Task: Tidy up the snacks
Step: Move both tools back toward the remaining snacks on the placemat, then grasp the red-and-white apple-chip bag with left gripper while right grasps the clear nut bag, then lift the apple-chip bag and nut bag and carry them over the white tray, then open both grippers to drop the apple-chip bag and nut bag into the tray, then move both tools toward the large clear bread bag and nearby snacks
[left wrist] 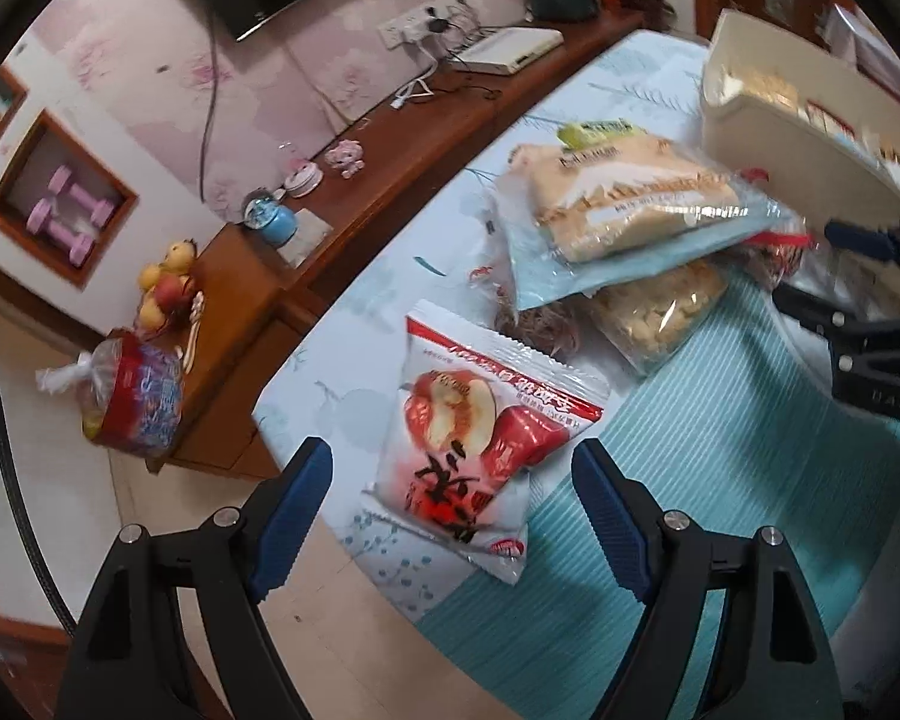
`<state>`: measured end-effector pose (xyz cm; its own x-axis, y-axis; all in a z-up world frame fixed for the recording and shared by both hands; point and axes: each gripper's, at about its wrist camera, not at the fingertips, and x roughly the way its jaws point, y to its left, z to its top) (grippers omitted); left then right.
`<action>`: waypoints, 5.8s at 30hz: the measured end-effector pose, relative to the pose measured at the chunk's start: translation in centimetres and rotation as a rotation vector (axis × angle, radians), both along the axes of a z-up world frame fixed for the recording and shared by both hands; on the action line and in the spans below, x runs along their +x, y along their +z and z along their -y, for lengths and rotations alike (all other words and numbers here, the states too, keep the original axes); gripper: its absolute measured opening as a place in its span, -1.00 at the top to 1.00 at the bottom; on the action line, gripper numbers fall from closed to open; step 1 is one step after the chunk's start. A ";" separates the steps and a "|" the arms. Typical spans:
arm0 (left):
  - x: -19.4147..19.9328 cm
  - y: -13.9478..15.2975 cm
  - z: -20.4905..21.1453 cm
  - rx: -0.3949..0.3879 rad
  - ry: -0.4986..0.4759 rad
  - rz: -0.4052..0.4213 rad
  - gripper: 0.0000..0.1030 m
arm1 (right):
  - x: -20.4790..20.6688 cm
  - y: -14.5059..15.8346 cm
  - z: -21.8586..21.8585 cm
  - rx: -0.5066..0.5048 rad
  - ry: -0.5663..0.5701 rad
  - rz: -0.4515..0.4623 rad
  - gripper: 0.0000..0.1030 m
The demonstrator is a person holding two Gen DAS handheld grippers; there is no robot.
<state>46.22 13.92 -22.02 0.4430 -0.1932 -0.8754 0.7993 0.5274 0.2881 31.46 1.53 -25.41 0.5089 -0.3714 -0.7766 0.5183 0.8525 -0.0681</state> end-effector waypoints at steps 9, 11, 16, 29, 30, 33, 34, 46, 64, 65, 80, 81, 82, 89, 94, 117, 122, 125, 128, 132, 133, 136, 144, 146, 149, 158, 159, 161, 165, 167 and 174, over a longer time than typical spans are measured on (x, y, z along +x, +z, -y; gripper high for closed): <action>1.4 -3.0 1.6 0.041 -0.030 -0.034 -0.62 | 1.3 -1.4 0.7 0.006 0.019 -0.012 -0.65; 1.8 -3.6 1.9 0.041 -0.027 -0.046 -0.62 | 1.5 -1.6 0.7 0.002 0.032 -0.011 -0.65; 2.5 -4.6 2.2 0.044 -0.021 -0.066 -0.62 | 2.1 -2.2 0.6 -0.001 0.061 -0.016 -0.65; 4.2 -5.6 2.0 -0.007 0.000 -0.062 -0.52 | 1.9 -2.7 0.7 0.001 0.078 -0.008 -0.54; 4.3 -5.7 2.0 -0.008 0.004 -0.063 -0.39 | 1.8 -2.6 0.7 0.003 0.079 -0.003 -0.53; 4.7 -6.0 1.8 -0.020 0.022 -0.065 -0.24 | 1.6 -2.4 0.7 -0.005 0.088 0.000 -0.48; 4.7 -6.0 1.7 -0.030 0.031 -0.070 -0.22 | 1.6 -2.4 0.8 -0.003 0.091 -0.002 -0.48; 3.0 -5.6 -0.3 -0.090 0.155 -0.091 -0.06 | 0.9 -1.8 1.0 0.008 0.112 -0.009 -0.34; -5.3 -3.6 -6.1 -0.219 0.378 -0.230 -0.04 | -3.3 0.7 -1.4 0.017 0.134 -0.002 -0.18; -5.9 -3.3 -6.4 -0.235 0.385 -0.237 -0.04 | -3.6 0.9 -1.7 0.016 0.135 0.003 -0.18; -17.1 -0.3 -10.5 -0.364 0.455 -0.356 -0.03 | -10.7 4.0 -6.8 0.062 0.146 0.058 -0.18; -17.8 -0.1 -10.7 -0.367 0.460 -0.358 -0.03 | -11.2 4.4 -7.1 0.068 0.150 0.065 -0.18; -18.5 0.2 -10.9 -0.376 0.466 -0.363 -0.03 | -11.5 4.6 -7.2 0.071 0.153 0.068 -0.18; -22.9 2.1 -11.1 -0.487 0.481 -0.438 -0.03 | -14.8 6.6 -7.4 0.099 0.158 0.107 -0.18; -25.1 3.9 -9.6 -0.537 0.473 -0.456 -0.03 | -16.9 7.2 -6.3 0.117 0.172 0.115 -0.18; -28.1 9.8 7.1 -0.732 0.498 -0.413 -0.03 | -23.5 12.2 6.2 0.167 0.419 0.153 -0.19; -27.8 10.4 11.4 -0.765 0.497 -0.414 -0.03 | -23.2 13.0 10.2 0.159 0.457 0.141 -0.19; -27.5 10.3 13.8 -0.787 0.489 -0.432 -0.04 | -22.7 13.2 12.4 0.143 0.463 0.130 -0.20; -27.2 9.9 16.1 -0.751 0.503 -0.427 -0.04 | -22.3 13.4 14.2 0.128 0.464 0.120 -0.20; -26.7 9.3 18.5 -0.735 0.513 -0.436 -0.04 | -21.7 13.1 16.2 0.106 0.457 0.095 -0.21; -26.6 9.1 18.9 -0.733 0.515 -0.433 -0.04 | -21.5 13.0 16.6 0.108 0.456 0.091 -0.21; -26.3 9.0 19.9 -0.722 0.530 -0.417 -0.04 | -21.0 12.7 18.1 0.105 0.445 0.077 -0.27; -25.3 8.3 19.7 -0.671 0.626 -0.375 -0.54 | -19.2 10.8 20.9 0.123 0.365 0.019 -0.43; -25.1 8.1 19.3 -0.670 0.646 -0.372 -0.56 | -19.0 10.3 21.1 0.147 0.360 0.002 -0.44; -24.8 8.2 18.5 -0.662 0.664 -0.351 -0.60 | -18.8 10.1 21.3 0.152 0.367 0.009 -0.46; -22.6 9.5 16.0 -0.692 0.727 -0.290 -0.62 | -17.5 11.2 21.1 0.155 0.407 0.028 -0.56; -22.2 9.5 15.6 -0.697 0.739 -0.282 -0.63 | -17.1 11.5 21.0 0.152 0.416 0.032 -0.57; -21.4 9.5 14.5 -0.701 0.771 -0.264 -0.68 | -16.4 11.9 20.9 0.143 0.433 0.038 -0.57; -19.7 8.9 12.0 -0.706 0.846 -0.241 -0.68 | -14.8 12.5 20.3 0.128 0.469 0.038 -0.56; -18.8 8.5 10.9 -0.709 0.879 -0.238 -0.68 | -13.8 12.8 19.8 0.123 0.494 0.033 -0.57; -15.8 5.8 7.3 -0.680 0.987 -0.250 -0.68 | -9.8 14.2 17.7 0.140 0.574 0.023 -0.56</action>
